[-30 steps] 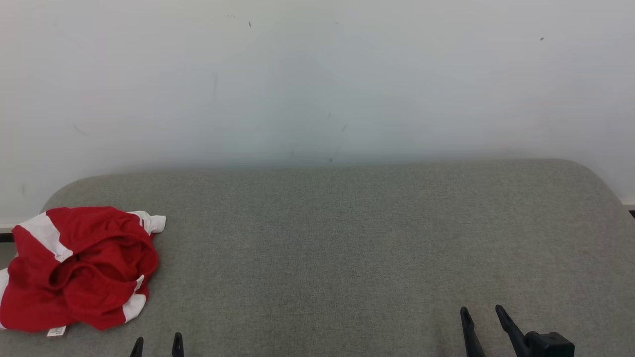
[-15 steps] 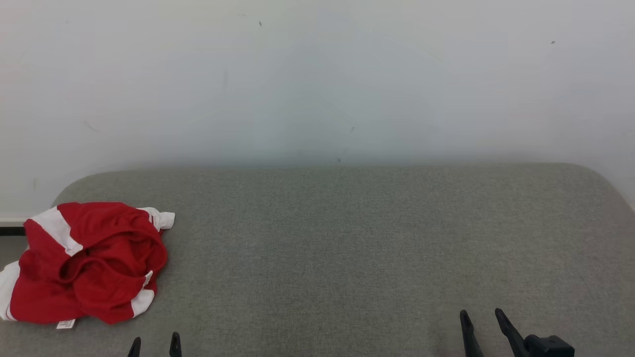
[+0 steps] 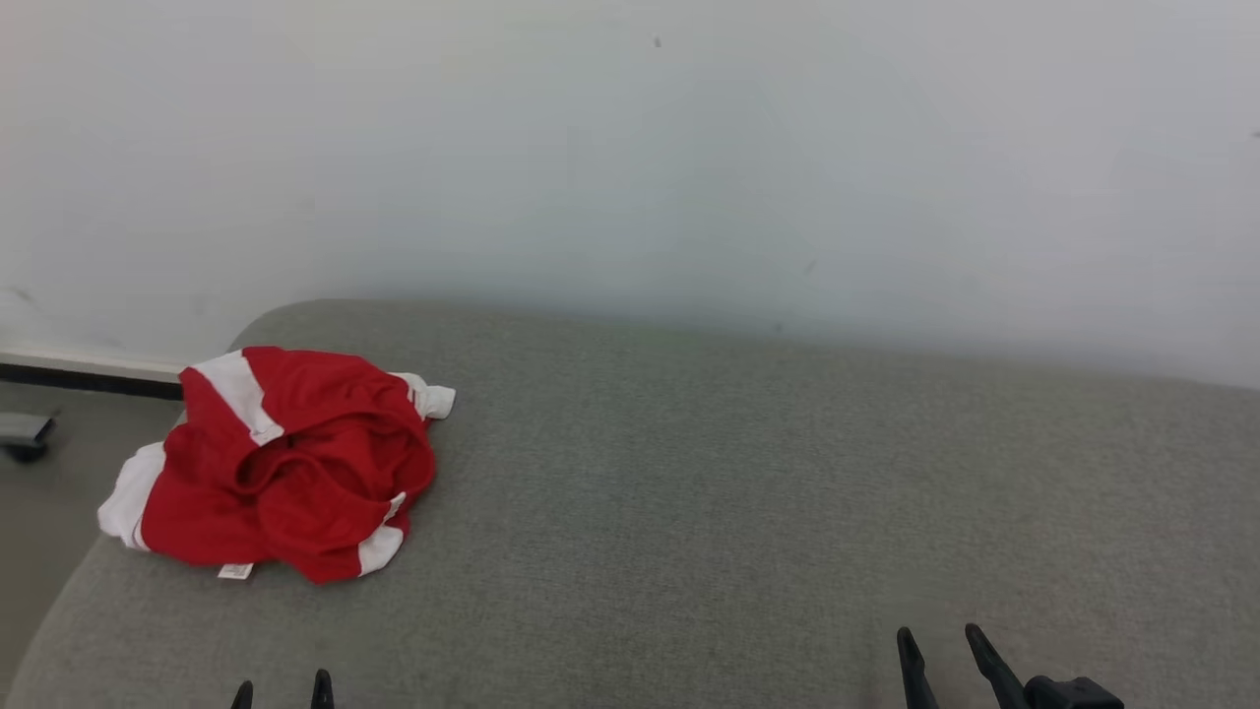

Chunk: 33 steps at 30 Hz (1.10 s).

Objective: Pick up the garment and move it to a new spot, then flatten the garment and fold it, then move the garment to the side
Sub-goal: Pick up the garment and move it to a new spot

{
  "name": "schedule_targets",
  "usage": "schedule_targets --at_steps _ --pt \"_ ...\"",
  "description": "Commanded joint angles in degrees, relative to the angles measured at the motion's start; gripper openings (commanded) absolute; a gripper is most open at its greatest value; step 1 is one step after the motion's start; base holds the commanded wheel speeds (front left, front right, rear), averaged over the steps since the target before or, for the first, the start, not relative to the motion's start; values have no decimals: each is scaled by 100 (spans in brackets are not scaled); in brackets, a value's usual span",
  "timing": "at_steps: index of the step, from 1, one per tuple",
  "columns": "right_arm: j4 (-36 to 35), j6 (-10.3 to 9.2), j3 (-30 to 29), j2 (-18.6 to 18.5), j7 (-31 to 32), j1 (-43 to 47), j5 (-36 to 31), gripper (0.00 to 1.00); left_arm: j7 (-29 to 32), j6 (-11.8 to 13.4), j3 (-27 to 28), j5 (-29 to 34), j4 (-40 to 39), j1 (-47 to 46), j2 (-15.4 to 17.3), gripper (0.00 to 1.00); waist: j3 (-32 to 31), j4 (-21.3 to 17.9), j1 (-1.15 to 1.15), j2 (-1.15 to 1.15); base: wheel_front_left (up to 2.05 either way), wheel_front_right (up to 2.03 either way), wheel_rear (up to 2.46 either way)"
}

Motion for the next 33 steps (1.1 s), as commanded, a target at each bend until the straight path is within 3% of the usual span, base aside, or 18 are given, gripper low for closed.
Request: schedule_targets --at_steps 1,14,33 --pt "15 -12 3 8 -29 20 23 100 -22 -16 16 49 -3 82 37 100 -32 353 0 0 0 0 0" --pt "214 -12 256 14 -168 -73 207 100 -22 -34 162 17 -7 141 134 100 -45 1371 0 0 0 0 0" --pt "576 -12 663 10 -245 -576 194 100 -22 25 375 -54 -101 206 11 100 256 1662 0 0 0 0 0"
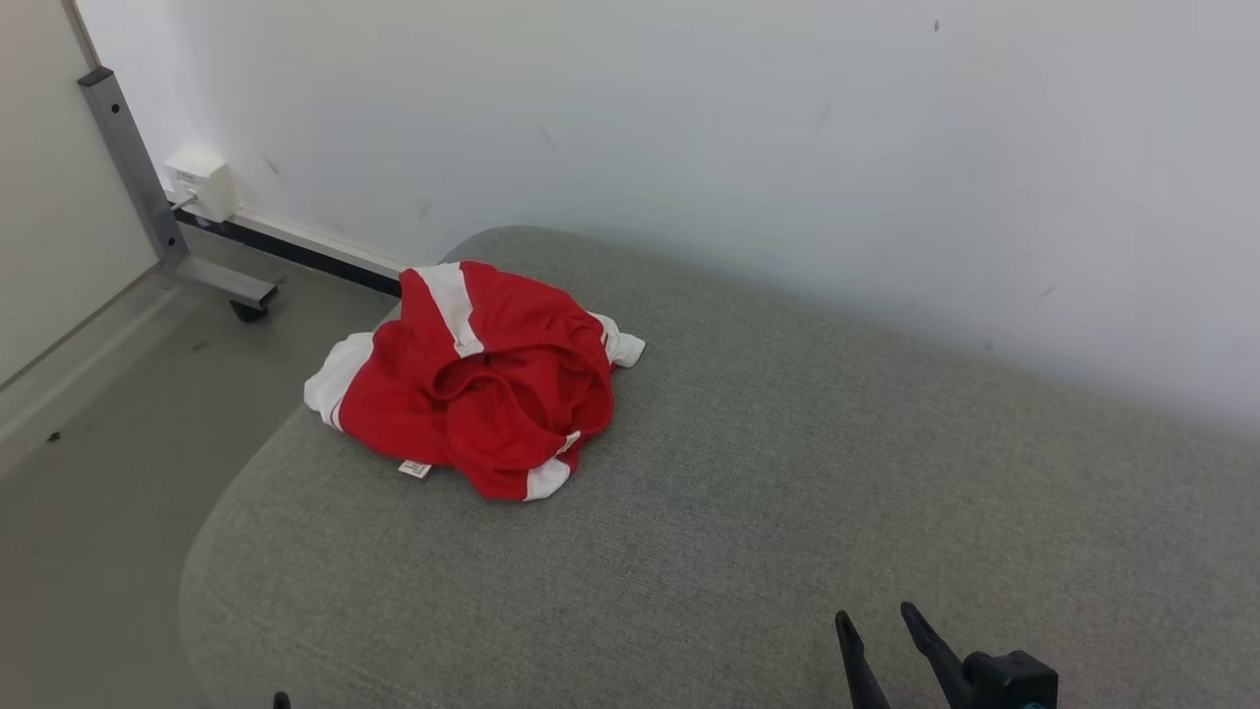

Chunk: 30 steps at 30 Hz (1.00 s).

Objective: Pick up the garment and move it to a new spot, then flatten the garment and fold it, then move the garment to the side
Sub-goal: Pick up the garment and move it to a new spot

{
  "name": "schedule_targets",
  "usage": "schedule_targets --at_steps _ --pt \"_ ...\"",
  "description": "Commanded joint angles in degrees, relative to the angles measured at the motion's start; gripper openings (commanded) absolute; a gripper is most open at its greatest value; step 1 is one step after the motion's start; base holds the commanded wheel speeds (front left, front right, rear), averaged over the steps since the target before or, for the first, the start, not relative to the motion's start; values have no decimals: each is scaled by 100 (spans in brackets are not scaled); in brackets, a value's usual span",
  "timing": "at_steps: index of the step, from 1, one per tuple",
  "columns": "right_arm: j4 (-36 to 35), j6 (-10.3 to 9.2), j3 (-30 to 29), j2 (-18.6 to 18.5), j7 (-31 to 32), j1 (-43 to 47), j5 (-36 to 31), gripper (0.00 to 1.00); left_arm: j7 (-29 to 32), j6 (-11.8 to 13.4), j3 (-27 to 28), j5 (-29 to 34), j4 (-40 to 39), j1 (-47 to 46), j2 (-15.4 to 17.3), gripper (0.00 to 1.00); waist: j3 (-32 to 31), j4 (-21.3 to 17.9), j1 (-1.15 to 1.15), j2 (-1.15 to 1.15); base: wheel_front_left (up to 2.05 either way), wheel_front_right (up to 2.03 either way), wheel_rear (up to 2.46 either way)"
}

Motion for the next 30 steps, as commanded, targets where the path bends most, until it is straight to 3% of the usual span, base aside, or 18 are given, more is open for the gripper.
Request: schedule_targets --at_steps 1,11,18,30 --pt "15 -12 -7 -2 -42 -52 -2 100 -22 5 -27 -20 79 -84 -12 100 9 5 -1 0 0 0 0" --pt "-41 -12 -156 -2 -16 219 -101 100 542 -43 -482 -326 1130 -1416 224 100 43 -33 -1 0 0 0 0" --pt "-467 -12 -70 -196 330 187 -296 100 1284 -22 -379 -782 1857 -2773 328 100 583 -677 -1 0 0 0 0" --pt "-1776 -12 90 -769 1052 -88 -467 100 2446 78 129 -1628 2827 -4863 688 100 1928 -1780 -1 0 0 0 0"
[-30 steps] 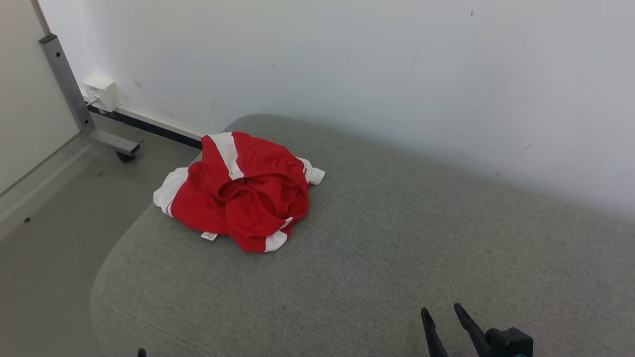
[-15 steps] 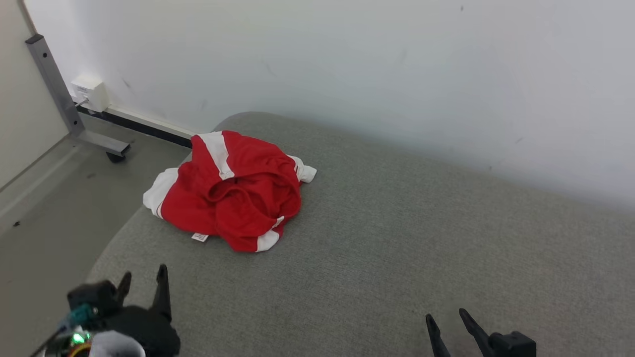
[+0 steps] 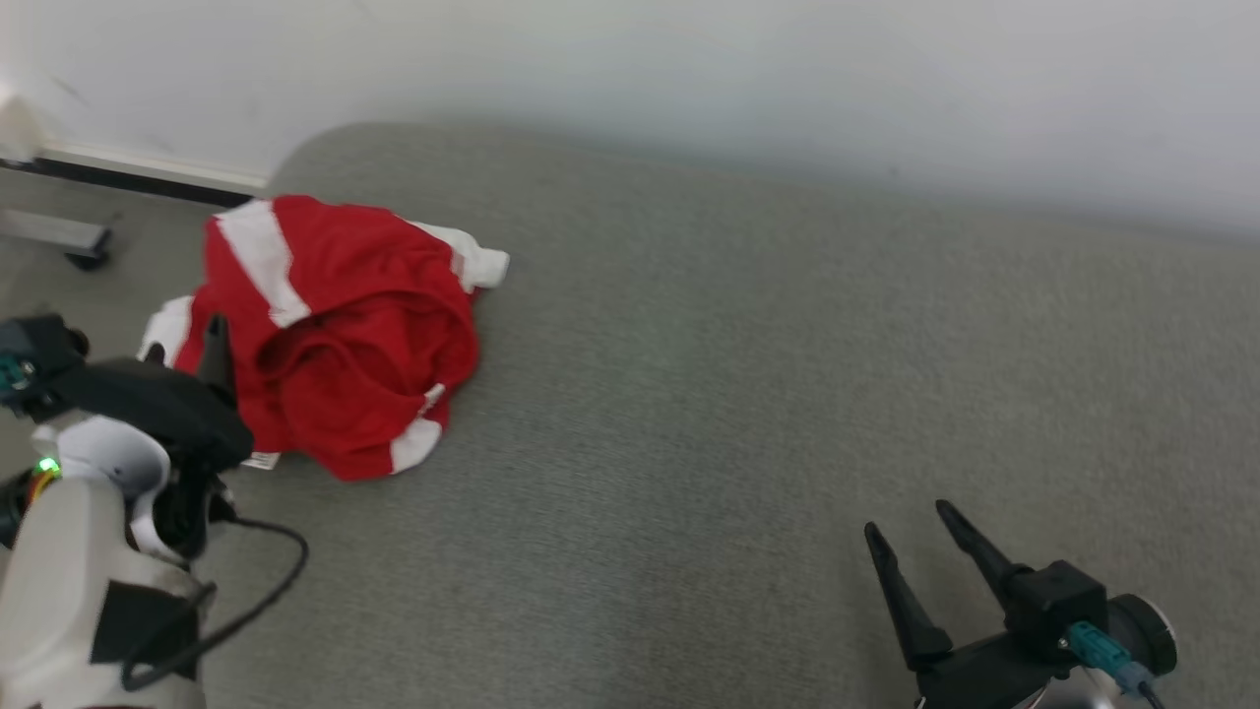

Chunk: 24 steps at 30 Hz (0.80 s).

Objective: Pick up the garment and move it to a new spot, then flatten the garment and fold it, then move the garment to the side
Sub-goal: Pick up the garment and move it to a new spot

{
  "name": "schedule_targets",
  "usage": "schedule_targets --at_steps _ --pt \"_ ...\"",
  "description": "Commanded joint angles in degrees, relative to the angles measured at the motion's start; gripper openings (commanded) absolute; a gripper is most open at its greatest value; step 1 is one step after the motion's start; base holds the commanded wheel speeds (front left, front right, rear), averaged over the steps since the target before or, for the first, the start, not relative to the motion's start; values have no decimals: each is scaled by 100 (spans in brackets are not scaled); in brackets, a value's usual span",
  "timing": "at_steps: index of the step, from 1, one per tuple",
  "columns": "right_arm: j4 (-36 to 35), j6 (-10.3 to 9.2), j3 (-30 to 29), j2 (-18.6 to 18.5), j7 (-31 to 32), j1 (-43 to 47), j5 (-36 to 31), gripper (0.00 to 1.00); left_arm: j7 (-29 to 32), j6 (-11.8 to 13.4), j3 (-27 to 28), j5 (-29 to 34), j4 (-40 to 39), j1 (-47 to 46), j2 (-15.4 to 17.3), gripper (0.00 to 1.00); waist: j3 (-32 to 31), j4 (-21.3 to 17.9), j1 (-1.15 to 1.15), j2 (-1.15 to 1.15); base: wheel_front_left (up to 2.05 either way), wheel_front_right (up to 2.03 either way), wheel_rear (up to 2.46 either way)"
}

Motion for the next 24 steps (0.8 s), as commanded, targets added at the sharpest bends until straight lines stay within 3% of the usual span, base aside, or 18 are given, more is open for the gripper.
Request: schedule_targets --at_steps 1,7,15,16,17,24 --pt "-141 -12 -37 -101 64 -36 -39 100 84 34 53 -108 61 -229 71 100 986 -945 -1 -1 0 0 0" --pt "-608 -12 -153 -199 240 49 -52 100 745 330 -19 -69 526 -648 174 100 1373 -1280 -1 -1 0 0 0" --pt "-693 -12 -175 -88 244 82 -17 100 949 621 -232 125 787 -580 220 100 1402 -1423 -1 -1 0 0 0" --pt "-672 -12 -170 -77 227 86 -5 100 951 630 -245 133 801 -555 226 62 1376 -1425 -1 -1 0 0 0" --pt "-654 -12 -161 -69 216 88 1 100 939 626 -264 154 806 -534 251 0 1352 -1424 -1 -1 0 0 0" --pt "-483 -12 -85 -18 127 101 73 100 792 626 -384 279 717 -454 376 0 1049 -1349 -1 -1 0 0 0"
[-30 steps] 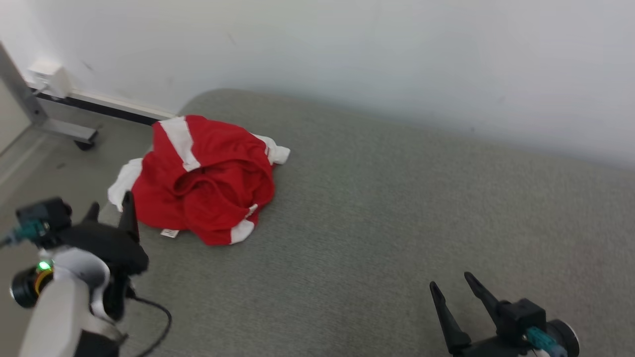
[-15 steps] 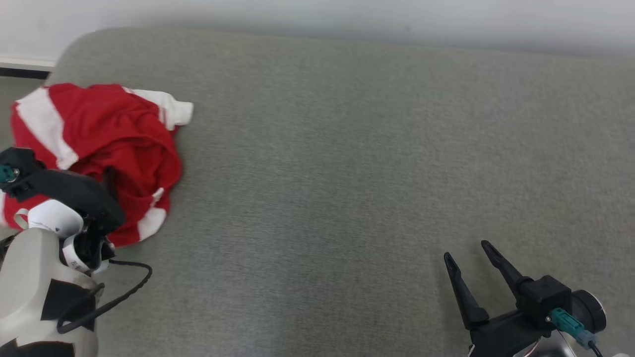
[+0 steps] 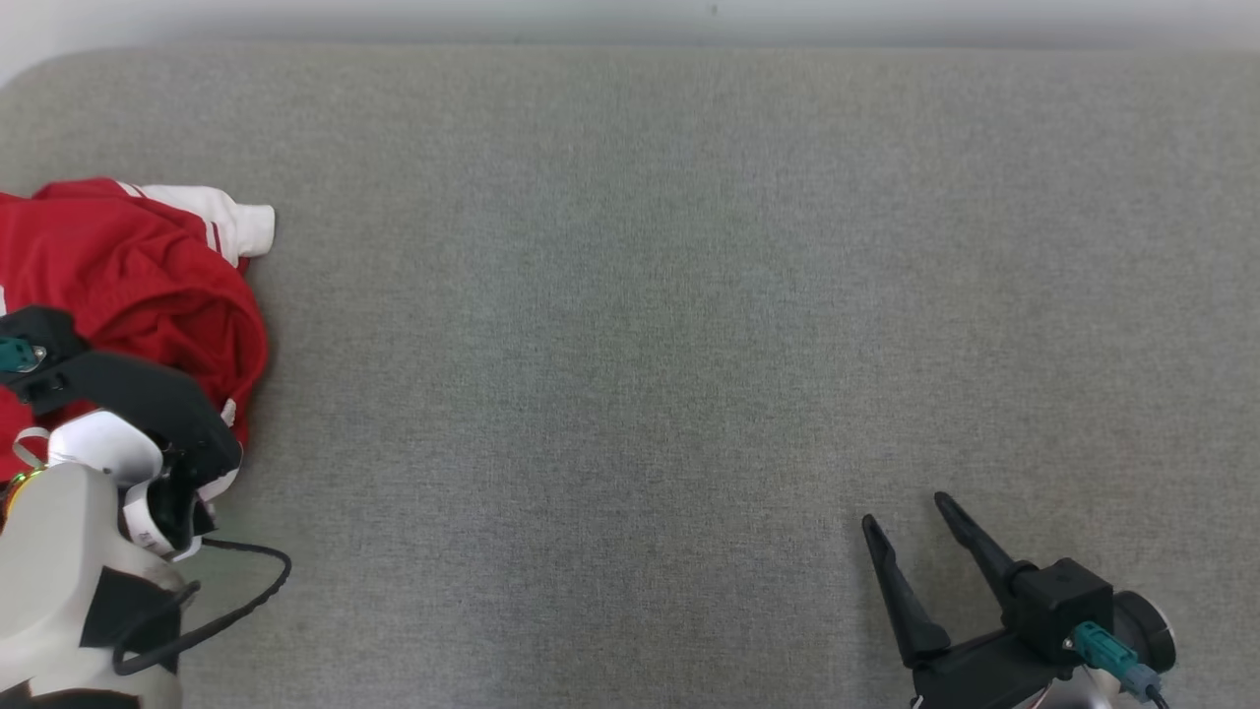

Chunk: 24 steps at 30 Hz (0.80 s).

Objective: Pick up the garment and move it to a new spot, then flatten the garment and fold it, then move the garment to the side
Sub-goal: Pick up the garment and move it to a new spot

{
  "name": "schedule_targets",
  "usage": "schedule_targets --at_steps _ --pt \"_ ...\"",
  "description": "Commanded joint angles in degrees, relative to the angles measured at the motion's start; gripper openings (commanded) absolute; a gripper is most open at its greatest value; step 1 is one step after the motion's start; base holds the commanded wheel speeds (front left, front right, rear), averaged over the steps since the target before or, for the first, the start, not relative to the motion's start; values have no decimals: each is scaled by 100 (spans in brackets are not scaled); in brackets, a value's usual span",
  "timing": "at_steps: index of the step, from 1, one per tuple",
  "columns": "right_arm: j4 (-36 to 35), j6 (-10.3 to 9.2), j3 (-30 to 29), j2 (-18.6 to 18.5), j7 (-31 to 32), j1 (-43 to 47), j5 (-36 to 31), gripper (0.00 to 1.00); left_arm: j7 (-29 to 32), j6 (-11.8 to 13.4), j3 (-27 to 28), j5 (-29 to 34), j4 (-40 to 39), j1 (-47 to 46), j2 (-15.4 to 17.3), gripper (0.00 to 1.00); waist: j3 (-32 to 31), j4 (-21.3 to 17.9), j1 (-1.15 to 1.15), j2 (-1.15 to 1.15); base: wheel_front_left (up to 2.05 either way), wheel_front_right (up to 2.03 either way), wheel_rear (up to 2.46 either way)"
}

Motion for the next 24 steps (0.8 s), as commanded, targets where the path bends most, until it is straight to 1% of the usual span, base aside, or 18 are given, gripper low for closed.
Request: schedule_targets --at_steps 1,5,6,9,13,18,24 --pt "30 -12 19 23 -30 30 60 100 -28 -4 -9 54 -38 81 61 0 -197 78 0 -1 0 0 0" --pt "206 -12 93 132 -124 25 115 100 28 -92 -39 33 -171 125 141 0 -517 126 0 -1 0 0 0" --pt "254 -12 104 168 -162 28 135 100 94 -161 -3 -58 -205 134 173 0 -601 134 0 -1 0 0 0" --pt "398 -12 84 277 -278 4 192 100 339 -300 39 -165 -413 29 371 0 -814 174 0 -1 0 0 0" --pt "652 -12 35 425 -500 -73 255 100 714 -473 87 -391 -922 -190 524 0 -1063 222 0 -1 0 0 0" --pt "1037 -12 25 603 -805 -130 394 100 1138 -577 36 -581 -1756 -431 652 0 -1361 205 0 -1 0 0 0" --pt "1406 -12 46 698 -1036 -136 487 100 1470 -618 -151 -804 -2645 -534 399 0 -1684 5 0 -1 0 0 0"
